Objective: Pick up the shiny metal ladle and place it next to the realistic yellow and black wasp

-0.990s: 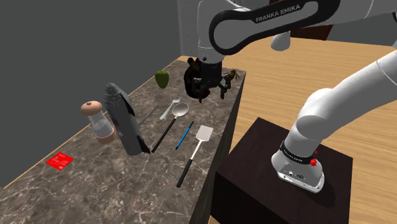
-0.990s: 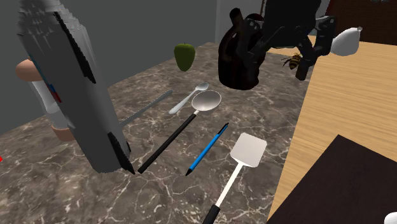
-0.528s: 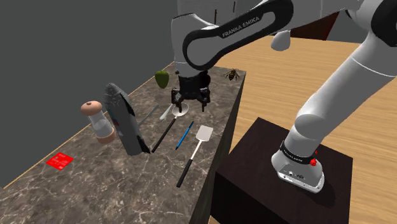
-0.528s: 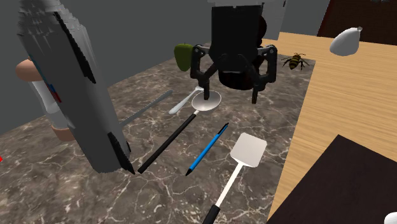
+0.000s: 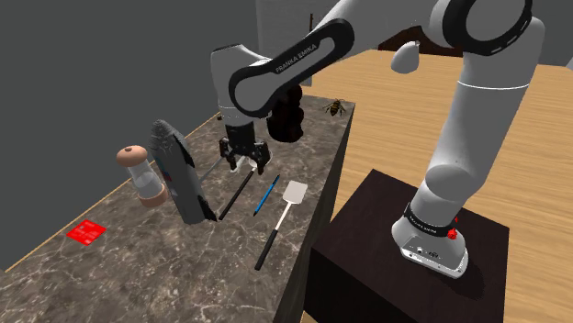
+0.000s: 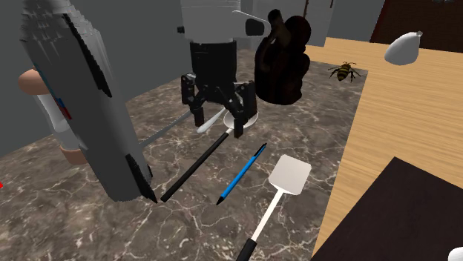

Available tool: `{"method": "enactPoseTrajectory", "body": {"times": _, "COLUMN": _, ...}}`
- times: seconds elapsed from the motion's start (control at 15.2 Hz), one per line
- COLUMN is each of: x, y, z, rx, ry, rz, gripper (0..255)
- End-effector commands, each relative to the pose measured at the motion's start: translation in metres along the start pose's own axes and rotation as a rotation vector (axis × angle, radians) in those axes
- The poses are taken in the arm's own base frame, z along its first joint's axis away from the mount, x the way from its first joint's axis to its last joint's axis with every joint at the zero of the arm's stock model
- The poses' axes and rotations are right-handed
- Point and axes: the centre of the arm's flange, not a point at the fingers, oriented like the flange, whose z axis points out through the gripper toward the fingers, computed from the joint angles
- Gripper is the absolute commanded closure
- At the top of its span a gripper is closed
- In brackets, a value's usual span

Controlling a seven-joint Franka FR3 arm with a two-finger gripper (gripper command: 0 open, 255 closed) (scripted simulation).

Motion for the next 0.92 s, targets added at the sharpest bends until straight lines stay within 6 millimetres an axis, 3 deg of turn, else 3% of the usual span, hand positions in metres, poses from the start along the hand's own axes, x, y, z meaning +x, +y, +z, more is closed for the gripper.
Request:
{"method": "enactPoseTrajectory", "body": {"times": 0.0, "x": 0.0, "y": -0.011, "z": 0.011, "rx": -0.001, "ry": -0.004, "rz": 0.044, "gripper": 0}}
{"method": "enactPoseTrajectory", "body": {"times": 0.46, "x": -0.001, "y": -0.011, "z": 0.046, "rx": -0.001, "ry": -0.004, "rz": 0.044, "gripper": 0}}
{"method": "enactPoseTrajectory", "body": {"times": 0.86, "x": -0.001, "y": -0.011, "z": 0.046, "rx": -0.001, "ry": -0.004, "rz": 0.044, "gripper": 0}}
